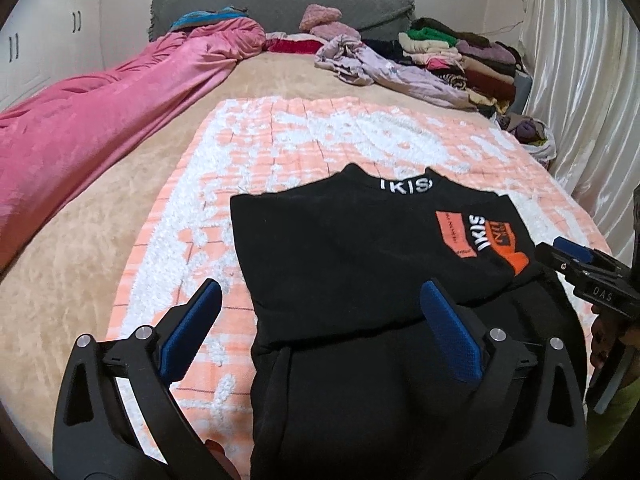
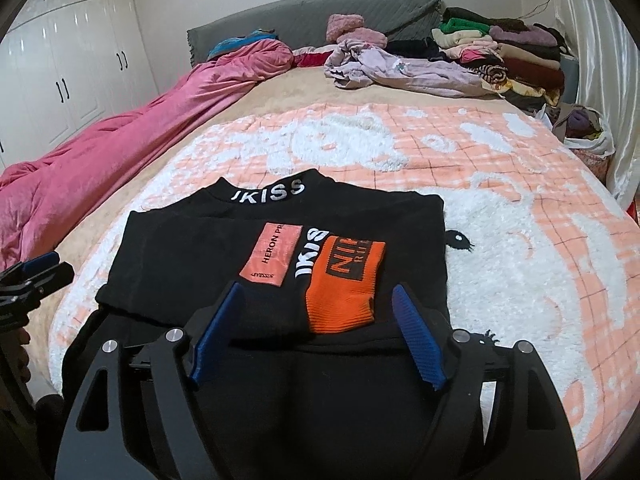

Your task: Fold small clothes

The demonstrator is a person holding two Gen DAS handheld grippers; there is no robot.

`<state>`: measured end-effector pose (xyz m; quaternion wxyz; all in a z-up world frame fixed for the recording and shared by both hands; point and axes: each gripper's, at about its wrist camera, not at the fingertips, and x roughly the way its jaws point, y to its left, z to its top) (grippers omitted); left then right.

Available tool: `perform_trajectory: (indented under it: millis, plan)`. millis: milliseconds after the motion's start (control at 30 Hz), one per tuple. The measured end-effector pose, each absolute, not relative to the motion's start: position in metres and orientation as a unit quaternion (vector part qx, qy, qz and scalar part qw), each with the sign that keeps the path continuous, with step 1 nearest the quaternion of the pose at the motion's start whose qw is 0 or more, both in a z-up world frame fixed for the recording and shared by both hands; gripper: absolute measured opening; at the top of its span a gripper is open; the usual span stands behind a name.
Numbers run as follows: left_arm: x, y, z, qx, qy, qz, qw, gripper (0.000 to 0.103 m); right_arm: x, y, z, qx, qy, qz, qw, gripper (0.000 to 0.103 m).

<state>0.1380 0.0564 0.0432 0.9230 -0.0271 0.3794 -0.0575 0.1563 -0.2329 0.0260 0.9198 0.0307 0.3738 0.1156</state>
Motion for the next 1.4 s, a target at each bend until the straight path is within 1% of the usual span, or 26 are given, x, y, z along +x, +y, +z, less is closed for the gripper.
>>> perform_trajectory:
  millis: [567,833,1167,1400]
  plan:
    - [0.099,0.063,0.068,-0.038,0.35,-0.048,0.935,0.093,0.119,-0.245,0.051,0.03,0.349,0.129,0.928,0.076]
    - [0.079,0.071,0.06,-0.038,0.359,-0.033,0.932,0.093,0.093,-0.257,0.057,0.025,0.345,0.13,0.929,0.076]
    - [0.054,0.099,0.05,-0.057,0.37,-0.002,0.927,0.093,0.069,-0.269,0.049,0.017,0.355,0.129,0.926,0.076]
    - [0.041,0.103,0.042,-0.06,0.382,0.001,0.922,0.093,0.054,-0.272,0.04,0.013,0.362,0.134,0.923,0.076]
